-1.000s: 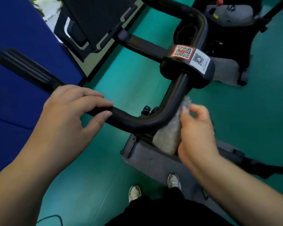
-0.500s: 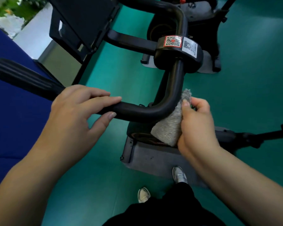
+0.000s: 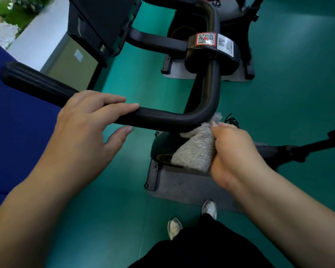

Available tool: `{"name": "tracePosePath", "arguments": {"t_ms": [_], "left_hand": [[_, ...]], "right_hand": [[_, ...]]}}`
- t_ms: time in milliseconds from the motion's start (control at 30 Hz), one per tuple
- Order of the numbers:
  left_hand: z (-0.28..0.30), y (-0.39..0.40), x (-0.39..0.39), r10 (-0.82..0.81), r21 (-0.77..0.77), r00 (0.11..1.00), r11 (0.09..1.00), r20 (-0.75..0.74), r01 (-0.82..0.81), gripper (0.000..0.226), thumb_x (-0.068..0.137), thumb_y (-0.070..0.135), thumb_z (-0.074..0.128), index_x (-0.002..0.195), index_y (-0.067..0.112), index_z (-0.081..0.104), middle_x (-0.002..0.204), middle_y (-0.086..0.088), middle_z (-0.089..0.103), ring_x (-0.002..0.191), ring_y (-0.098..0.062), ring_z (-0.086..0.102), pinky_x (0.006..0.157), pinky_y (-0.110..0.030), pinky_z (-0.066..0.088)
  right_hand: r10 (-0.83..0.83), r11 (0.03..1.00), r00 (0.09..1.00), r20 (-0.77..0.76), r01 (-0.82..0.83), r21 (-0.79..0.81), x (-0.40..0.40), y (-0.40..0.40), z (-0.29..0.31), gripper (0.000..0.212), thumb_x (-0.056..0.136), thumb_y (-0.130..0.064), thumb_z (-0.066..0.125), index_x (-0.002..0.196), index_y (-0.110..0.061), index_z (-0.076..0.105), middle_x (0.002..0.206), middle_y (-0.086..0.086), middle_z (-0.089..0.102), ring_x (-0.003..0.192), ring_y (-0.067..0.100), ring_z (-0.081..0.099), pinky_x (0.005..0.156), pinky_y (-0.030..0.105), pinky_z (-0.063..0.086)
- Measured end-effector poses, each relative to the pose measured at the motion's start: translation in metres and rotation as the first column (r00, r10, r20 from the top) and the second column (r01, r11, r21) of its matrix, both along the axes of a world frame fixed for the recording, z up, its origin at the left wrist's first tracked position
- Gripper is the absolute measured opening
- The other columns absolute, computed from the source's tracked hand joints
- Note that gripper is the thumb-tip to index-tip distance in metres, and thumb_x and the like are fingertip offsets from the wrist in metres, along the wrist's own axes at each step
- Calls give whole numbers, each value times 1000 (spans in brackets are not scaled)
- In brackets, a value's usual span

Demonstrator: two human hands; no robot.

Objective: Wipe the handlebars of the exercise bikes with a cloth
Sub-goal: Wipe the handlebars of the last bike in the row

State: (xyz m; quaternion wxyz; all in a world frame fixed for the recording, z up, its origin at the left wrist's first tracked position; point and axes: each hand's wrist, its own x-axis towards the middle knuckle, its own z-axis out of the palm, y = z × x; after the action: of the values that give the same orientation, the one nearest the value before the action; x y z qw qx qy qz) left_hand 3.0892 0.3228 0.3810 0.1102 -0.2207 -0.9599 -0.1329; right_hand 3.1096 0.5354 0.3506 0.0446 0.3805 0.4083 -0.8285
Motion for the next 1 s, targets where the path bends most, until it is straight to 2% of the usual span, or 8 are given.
{"name": "tracePosePath", "arguments": {"t_ms": [133,267,367,500,600,667,800,1000], "left_hand": [[-1,3,1,30,34,999,999,-10,-30,36,83,23,68,119,20,66,116,-1,62,111,-28,51,101,-36,31],[0,3,1,34,43,999,998,19,-35,36,84,23,67,120,22,66,118,1,62,114,-26,51,102,-30,28],[0,3,2,36,50,999,998,17,-37,36,84,22,66,120,21,66,118,1,62,113,-25,51,102,-31,29],[-3,4,3,47,70,999,996,10,-48,36,84,21,66,120,21,66,119,2,62,114,-24,49,103,-29,27],[-5,2,3,38,73,999,997,-5,-37,36,84,19,66,120,20,66,119,0,62,113,-25,50,103,-30,27],[-6,2,3,32,80,999,996,-13,-31,35,84,18,67,120,19,66,118,0,62,113,-26,50,103,-29,27],[-7,0,2,15,88,999,996,-30,-12,33,88,21,64,121,20,65,119,1,61,114,-25,50,104,-32,30],[-7,-2,1,-3,90,999,996,-35,6,36,86,24,60,121,20,65,119,1,61,113,-24,49,104,-28,28]], "right_hand": [[269,947,962,44,-255,-195,12,-26,14,17,92,-3,46,82,-8,58,59,5,50,46,17,50,45,23,48],[413,869,910,-27,-403,-285,10,-42,17,55,95,-3,40,45,-11,62,43,2,47,30,13,46,37,18,42],[358,905,934,13,-343,-250,15,-37,12,33,97,-10,44,70,-10,64,53,3,50,39,15,48,52,26,47],[128,980,991,-43,-120,156,28,-7,-1,9,97,-15,50,91,-16,58,70,4,65,55,12,60,55,28,52],[181,769,930,-320,69,635,32,12,-13,7,94,-19,56,90,-25,56,89,1,63,80,11,61,75,28,52],[281,605,864,-418,179,776,25,16,-19,10,94,-13,56,98,-23,57,95,0,61,86,5,59,79,20,48],[374,363,831,-411,277,890,14,4,-19,25,89,-7,62,113,-15,63,103,9,50,89,-10,51,82,2,38],[579,124,725,-373,374,919,16,-5,-27,33,85,-7,67,118,-2,64,97,5,43,91,6,42,89,7,34]]}}
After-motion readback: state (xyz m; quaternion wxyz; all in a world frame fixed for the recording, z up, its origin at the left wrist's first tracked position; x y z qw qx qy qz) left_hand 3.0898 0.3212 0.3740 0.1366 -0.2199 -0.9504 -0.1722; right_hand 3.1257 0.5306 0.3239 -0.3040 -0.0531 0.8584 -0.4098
